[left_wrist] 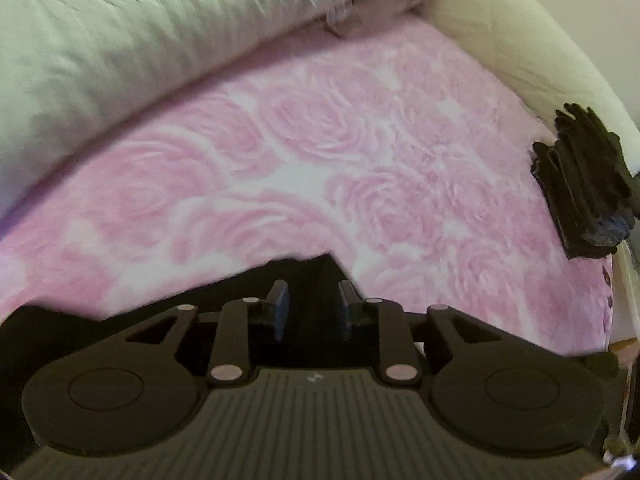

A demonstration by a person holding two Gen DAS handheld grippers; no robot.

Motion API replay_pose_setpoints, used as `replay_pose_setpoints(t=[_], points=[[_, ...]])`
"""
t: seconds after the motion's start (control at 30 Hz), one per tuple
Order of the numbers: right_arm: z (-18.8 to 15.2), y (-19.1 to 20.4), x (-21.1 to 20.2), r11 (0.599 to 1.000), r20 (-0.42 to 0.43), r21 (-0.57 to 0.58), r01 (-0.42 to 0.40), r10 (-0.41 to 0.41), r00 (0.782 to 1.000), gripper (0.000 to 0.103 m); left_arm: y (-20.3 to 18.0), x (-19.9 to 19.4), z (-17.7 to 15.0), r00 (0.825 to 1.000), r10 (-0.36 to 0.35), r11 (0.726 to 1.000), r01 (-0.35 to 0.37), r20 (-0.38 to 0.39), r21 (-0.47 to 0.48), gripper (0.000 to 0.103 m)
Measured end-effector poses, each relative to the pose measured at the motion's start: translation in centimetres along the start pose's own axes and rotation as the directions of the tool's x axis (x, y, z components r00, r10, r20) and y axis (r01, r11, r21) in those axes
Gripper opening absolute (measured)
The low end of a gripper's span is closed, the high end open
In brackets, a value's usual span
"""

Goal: Fold clothes

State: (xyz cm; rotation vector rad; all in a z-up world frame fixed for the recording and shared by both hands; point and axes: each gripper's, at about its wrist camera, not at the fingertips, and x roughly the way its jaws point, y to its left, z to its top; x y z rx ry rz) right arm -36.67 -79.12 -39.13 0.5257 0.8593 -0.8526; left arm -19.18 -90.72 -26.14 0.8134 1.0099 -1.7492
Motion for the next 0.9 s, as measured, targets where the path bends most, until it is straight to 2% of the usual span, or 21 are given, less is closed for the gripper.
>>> replay_pose_setpoints(t=[0.13,0.23,0.33,0.37,0.43,0.5,0.57,0.67,0.73,0.77,0.9], points=[[0.8,1.6,-2.0,1.000,0.020,-0.001,-0.026,0.026,0.999,0.007,2.6,-5.9,-7.1,0.990,0.141,0.989,-0.141,-0.016,-0.050,0.028],[1.8,4.7,-2.7,0.993,0.042,-0.065,-0.094,0.097,0.994,0.008,5.3,-9.5,-14.1,0.962,0.257,0.958,-0.267,-0.097,-0.107,0.028],[2.7,8.5,-2.0,0.974,0.045,-0.152,-0.167,0.175,0.983,0.010,7.6,-12.0,-20.0,0.935,0.316,0.927,-0.340,-0.160,-0.158,0.028],[2.9,9.9,-1.7,0.964,0.043,-0.184,-0.192,0.203,0.978,0.011,8.2,-12.6,-21.6,0.933,0.321,0.920,-0.348,-0.162,-0.183,0.028],[2.8,12.1,-0.4,0.953,0.020,-0.230,-0.196,0.206,0.978,0.013,9.5,-13.2,-24.0,0.945,0.295,0.905,-0.325,-0.143,-0.276,0.028],[2.6,14.3,0.9,0.941,-0.005,-0.274,-0.196,0.202,0.979,0.016,10.3,-13.1,-25.4,0.956,0.274,0.899,-0.294,-0.107,-0.325,0.034],[2.4,16.5,2.3,0.928,-0.029,-0.318,-0.197,0.198,0.980,0.020,10.7,-12.3,-26.0,0.958,0.264,0.901,-0.287,-0.115,-0.324,0.041],[2.1,19.8,4.2,0.903,-0.066,-0.381,-0.200,0.189,0.980,0.022,10.8,-11.0,-26.4,0.954,0.268,0.915,-0.295,-0.133,-0.275,0.042],[1.9,22.0,5.6,0.883,-0.090,-0.423,-0.202,0.181,0.979,0.022,10.4,-11.0,-26.4,0.956,0.264,0.924,-0.288,-0.123,-0.252,0.033],[1.8,23.1,6.2,0.873,-0.102,-0.443,-0.204,0.177,0.979,0.022,10.3,-11.2,-26.3,0.960,0.254,0.927,-0.276,-0.115,-0.255,0.013],[1.5,24.9,6.4,0.858,-0.091,-0.483,-0.177,0.152,0.984,0.022,11.1,-11.7,-27.3,0.970,0.229,0.918,-0.243,-0.080,-0.314,0.010]])
